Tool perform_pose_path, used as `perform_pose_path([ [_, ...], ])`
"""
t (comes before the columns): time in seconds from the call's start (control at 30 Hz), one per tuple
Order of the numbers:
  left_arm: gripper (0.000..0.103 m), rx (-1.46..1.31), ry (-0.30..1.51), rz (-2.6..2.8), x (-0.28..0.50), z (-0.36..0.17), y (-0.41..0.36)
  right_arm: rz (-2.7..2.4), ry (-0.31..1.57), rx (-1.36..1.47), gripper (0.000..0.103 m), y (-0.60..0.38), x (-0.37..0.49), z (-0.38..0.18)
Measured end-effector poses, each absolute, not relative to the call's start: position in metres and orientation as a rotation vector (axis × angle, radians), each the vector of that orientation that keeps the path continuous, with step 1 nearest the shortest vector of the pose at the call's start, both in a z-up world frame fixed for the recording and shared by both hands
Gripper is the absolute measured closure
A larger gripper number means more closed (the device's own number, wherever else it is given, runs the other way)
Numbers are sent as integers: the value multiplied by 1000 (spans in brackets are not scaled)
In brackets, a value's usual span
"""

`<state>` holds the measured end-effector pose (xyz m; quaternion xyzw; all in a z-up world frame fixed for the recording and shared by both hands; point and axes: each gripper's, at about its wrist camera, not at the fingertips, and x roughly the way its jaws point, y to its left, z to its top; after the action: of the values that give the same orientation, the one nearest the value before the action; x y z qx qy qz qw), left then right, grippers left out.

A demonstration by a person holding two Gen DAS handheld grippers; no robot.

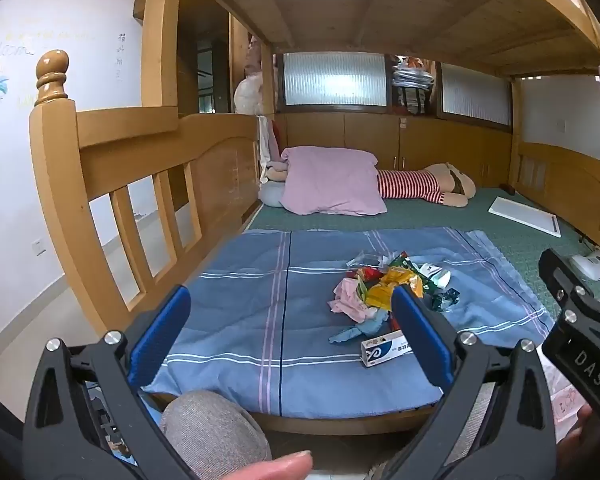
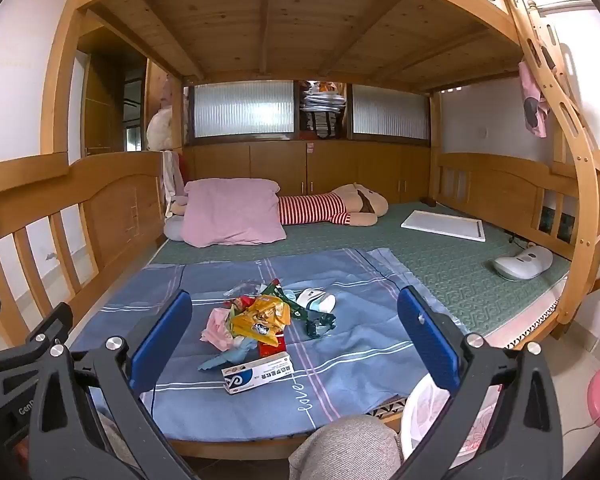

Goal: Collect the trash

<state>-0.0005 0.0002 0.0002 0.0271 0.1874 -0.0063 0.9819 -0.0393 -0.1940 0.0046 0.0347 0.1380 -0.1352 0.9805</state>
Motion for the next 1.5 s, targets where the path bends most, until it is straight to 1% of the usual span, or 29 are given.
perform_pose_path([
  [0.43,3,27,385,-20,2,7,14,-271,281,76,3,-195,-38,3],
  [1.5,3,16,404,-41,-2,-3,4,-277,288,84,3,-201,-35,-3],
])
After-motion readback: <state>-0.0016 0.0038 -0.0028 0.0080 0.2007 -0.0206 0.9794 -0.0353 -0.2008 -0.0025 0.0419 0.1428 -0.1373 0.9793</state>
